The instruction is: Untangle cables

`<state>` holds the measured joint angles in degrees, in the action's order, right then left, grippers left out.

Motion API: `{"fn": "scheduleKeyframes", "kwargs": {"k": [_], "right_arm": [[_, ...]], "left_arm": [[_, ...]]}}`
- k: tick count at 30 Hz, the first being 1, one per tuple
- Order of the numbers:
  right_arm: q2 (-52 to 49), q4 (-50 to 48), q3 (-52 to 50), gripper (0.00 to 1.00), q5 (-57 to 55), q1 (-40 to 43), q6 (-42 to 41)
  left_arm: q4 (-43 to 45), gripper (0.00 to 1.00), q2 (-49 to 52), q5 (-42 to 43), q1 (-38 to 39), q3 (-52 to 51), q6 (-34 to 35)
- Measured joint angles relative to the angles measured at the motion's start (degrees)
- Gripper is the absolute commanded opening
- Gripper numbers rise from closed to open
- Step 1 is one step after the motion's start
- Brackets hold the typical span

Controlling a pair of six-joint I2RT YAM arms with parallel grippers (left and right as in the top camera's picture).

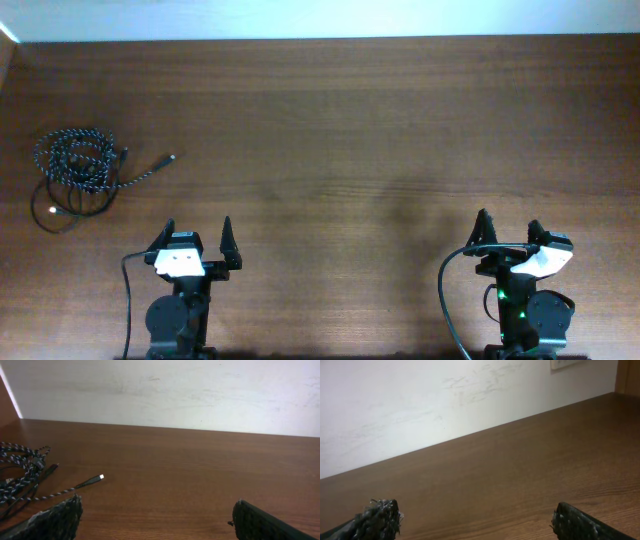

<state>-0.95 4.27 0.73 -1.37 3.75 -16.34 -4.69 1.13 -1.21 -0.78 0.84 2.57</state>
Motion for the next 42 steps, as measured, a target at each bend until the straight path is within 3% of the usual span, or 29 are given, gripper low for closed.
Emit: {"fn": "scheduleKeyframes", "kwargs": {"k": [17, 21, 24, 27, 30, 34, 36, 37, 39, 42], "right_arm": [[0.0, 0.0, 0.0, 0.99, 0.0, 0.0, 0.0], [0.0, 0.0, 0.0, 0.99, 0.0, 0.0, 0.0], [0.0, 0.0, 0.0, 0.99, 0.0, 0.0, 0.0], [0.0, 0.0, 0.0, 0.99, 0.2, 0.0, 0.0], [-0.2, 0.0, 0.0, 0.99, 0.4, 0.0, 0.0], [-0.4, 0.0, 0.0, 0.99, 0.4, -0.1, 0.0], [-0.4, 0.0, 0.0, 0.99, 0.4, -0.1, 0.0], [-0.3, 0.0, 0.0, 0.99, 0.5, -0.1, 0.0], [-0.3, 0.0, 0.0, 0.99, 0.5, -0.1, 0.0], [-0.3, 0.0, 0.0, 0.99, 0.4, -0.1, 0.0]], "left_arm": [[0.0, 0.99, 0.0, -0.3, 0.0, 0.0, 0.0], [7.5, 0.99, 0.1, -0.3, 0.0, -0.2, 0.0], [5.8, 0.99, 0.1, -0.3, 0.0, 2.4, 0.0], [-0.5, 0.99, 0.5, -2.2, 0.0, 9.2, 0.0], [-10.5, 0.99, 8.9, -5.0, 0.0, 24.6, 0.0], [-35.8, 0.99, 32.2, -8.2, 0.0, 52.7, 0.0], [-44.3, 0.99, 44.8, -7.6, 0.0, 66.1, 0.0], [-49.6, 0.99, 50.1, -5.6, 0.0, 72.0, 0.0], [-50.4, 0.99, 59.1, 4.4, 0.0, 79.8, 0.0], [-51.6, 1.0, 65.7, 15.6, 0.0, 79.9, 0.0]]}}
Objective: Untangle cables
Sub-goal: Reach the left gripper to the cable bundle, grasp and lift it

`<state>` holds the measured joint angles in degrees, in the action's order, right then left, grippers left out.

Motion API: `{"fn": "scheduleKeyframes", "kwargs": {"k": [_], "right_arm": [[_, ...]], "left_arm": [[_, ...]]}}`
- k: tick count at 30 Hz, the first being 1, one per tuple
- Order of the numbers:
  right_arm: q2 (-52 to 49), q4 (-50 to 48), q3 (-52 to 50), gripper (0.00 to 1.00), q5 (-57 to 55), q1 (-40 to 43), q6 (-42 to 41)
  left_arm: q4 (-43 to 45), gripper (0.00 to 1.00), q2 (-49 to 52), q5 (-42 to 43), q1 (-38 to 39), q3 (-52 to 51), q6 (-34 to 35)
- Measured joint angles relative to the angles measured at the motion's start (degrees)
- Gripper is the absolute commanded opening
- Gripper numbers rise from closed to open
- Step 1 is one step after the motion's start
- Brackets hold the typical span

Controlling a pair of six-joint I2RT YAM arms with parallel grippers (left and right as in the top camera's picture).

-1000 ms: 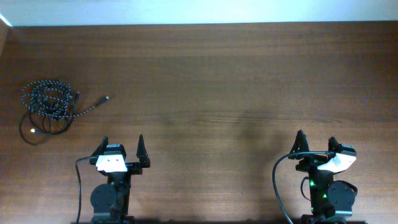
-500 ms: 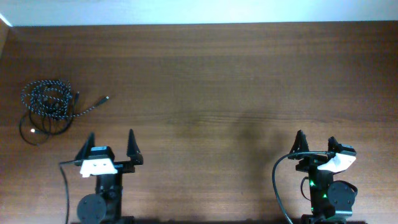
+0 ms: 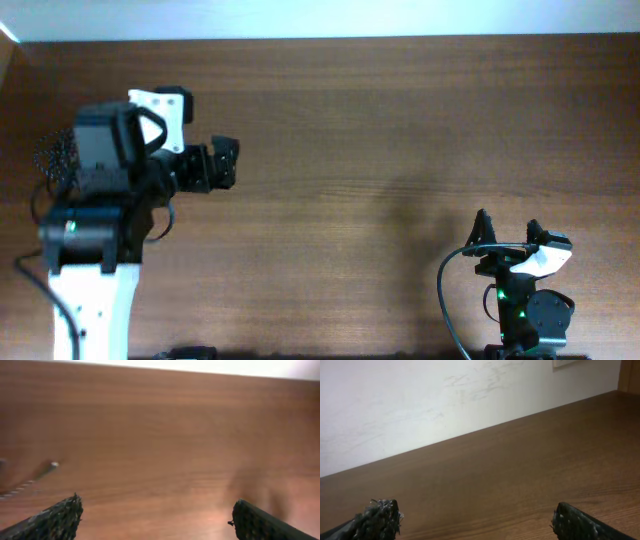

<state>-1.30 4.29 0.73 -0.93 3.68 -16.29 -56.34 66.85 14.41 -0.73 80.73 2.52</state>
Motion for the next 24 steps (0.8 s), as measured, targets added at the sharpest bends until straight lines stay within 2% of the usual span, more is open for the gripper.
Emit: {"fn": "scheduleKeyframes", "kwargs": {"k": [2, 3, 4, 6, 8, 10, 12, 15, 19, 20, 21, 23, 24], "right_arm": [[0.0, 0.0, 0.0, 0.99, 0.0, 0.0, 0.0], [0.0, 0.0, 0.0, 0.99, 0.0, 0.0, 0.0], [0.0, 0.0, 0.0, 0.99, 0.0, 0.0, 0.0], [0.0, 0.0, 0.0, 0.99, 0.0, 0.0, 0.0], [0.0, 0.0, 0.0, 0.99, 0.0, 0.0, -0.1], [0.0, 0.0, 0.0, 0.99, 0.0, 0.0, 0.0], [0.0, 0.0, 0.0, 0.99, 0.0, 0.0, 0.0], [0.0, 0.0, 0.0, 0.99, 0.0, 0.0, 0.0], [0.0, 0.0, 0.0, 0.99, 0.0, 0.0, 0.0], [0.0, 0.0, 0.0, 0.99, 0.0, 0.0, -0.1], [0.0, 0.0, 0.0, 0.99, 0.0, 0.0, 0.0], [0.0, 0.0, 0.0, 0.99, 0.0, 0.0, 0.0], [0.0, 0.0, 0.0, 0.99, 0.0, 0.0, 0.0]], "left_arm": [[0.0, 0.99, 4.1, 2.6, 0.0, 0.0, 0.1], [0.0, 0.99, 5.8, 1.5, 0.0, 0.0, 2.3], [-0.7, 0.98, 6.7, -5.6, 0.1, 0.0, 9.3], [-4.5, 0.95, 6.8, -14.3, -0.4, 1.2, 17.9], [-6.7, 0.95, 6.8, -20.9, -5.2, 4.9, 25.0], [-8.9, 0.95, 6.7, -22.6, -16.2, 6.3, 29.2], [-11.5, 0.96, 8.1, -20.5, -26.6, 6.4, 31.3], [-12.9, 0.97, 13.1, -17.7, -33.7, 6.5, 33.4], [-11.3, 0.92, 21.4, -17.9, -36.0, 6.5, 34.6], [-10.1, 0.85, 24.8, -19.9, -36.1, 6.5, 34.8], [-9.2, 0.74, 26.7, -21.7, -36.0, 6.5, 34.8], [-4.5, 0.73, 30.4, -24.6, -36.1, 6.5, 35.1], [-1.9, 0.77, 32.7, -25.8, -36.0, 6.5, 35.0]]}}
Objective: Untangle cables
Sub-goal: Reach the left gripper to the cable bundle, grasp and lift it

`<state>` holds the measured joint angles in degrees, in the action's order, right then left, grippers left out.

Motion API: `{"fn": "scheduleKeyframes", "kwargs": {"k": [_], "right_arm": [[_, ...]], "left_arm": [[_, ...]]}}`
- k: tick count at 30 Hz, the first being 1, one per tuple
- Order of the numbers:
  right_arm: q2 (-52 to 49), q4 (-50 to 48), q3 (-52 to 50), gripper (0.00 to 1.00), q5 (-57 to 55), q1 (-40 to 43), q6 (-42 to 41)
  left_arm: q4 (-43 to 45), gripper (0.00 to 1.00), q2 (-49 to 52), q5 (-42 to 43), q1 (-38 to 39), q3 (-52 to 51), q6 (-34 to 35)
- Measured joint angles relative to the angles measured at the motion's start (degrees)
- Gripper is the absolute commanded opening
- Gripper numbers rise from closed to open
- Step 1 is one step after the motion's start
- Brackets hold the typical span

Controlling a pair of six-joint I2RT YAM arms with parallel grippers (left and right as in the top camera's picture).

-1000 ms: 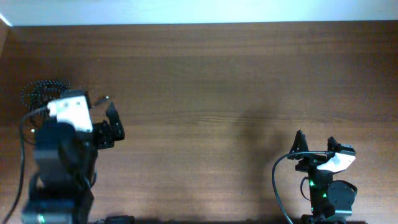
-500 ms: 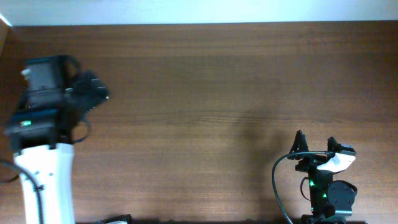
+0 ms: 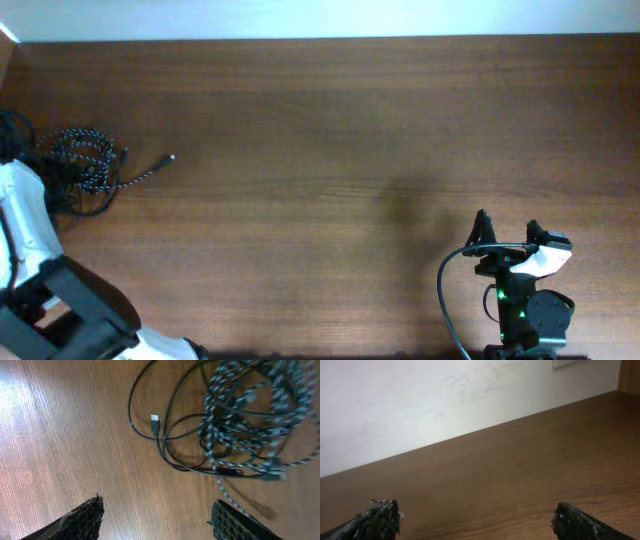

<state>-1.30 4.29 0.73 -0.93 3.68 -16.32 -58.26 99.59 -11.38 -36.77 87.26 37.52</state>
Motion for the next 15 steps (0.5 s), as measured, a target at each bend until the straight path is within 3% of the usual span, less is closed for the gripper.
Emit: {"fn": "scheduleKeyframes", "kwargs": {"k": [5, 11, 14, 15], "right_arm": [[0.0, 0.0, 0.0, 0.99, 0.0, 0.0, 0.0], [0.0, 0.0, 0.0, 0.99, 0.0, 0.0, 0.0], [0.0, 0.0, 0.0, 0.99, 0.0, 0.0, 0.0], [0.0, 0.0, 0.0, 0.99, 0.0, 0.0, 0.0]], "left_arm": [[9.0, 0.74, 7.1, -1.1, 0.0, 0.2, -12.4], [16.3, 0.7, 16.0, -1.3, 0.0, 0.2, -15.1], [23.0, 0.73, 20.6, -1.3, 0.0, 0.2, -15.5], [25.2, 0.87, 21.8, -1.4, 0.0, 0.2, -15.5]]}}
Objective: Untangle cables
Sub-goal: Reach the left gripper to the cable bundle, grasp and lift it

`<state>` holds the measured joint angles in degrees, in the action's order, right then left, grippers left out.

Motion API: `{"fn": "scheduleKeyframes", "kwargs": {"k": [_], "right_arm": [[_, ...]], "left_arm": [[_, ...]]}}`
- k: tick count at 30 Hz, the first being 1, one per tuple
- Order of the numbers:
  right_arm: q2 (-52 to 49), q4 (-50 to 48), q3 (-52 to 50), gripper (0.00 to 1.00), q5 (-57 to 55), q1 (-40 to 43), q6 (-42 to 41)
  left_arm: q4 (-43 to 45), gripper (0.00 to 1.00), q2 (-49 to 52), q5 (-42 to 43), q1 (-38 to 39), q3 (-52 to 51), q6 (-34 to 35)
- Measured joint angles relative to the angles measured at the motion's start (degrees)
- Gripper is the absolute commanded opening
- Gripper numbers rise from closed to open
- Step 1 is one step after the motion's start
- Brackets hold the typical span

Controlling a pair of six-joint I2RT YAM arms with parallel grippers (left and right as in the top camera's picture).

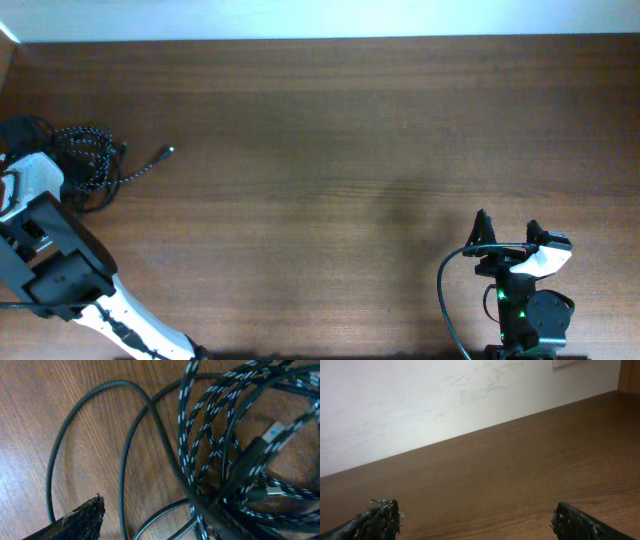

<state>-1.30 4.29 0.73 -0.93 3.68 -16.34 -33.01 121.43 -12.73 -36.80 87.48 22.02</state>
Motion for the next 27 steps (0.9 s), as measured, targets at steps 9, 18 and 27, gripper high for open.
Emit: {"fn": "scheduleKeyframes", "kwargs": {"k": [9, 18, 27], "right_arm": [[0.0, 0.0, 0.0, 0.99, 0.0, 0.0, 0.0], [0.0, 0.0, 0.0, 0.99, 0.0, 0.0, 0.0], [0.0, 0.0, 0.0, 0.99, 0.0, 0.0, 0.0]], "left_arm": [[6.9, 0.0, 4.9, 2.4, 0.0, 1.6, -0.2], [-15.6, 0.0, -22.4, 18.3, 0.0, 0.1, 14.6], [-26.0, 0.0, -32.9, 34.1, 17.1, 0.1, 15.8]]}}
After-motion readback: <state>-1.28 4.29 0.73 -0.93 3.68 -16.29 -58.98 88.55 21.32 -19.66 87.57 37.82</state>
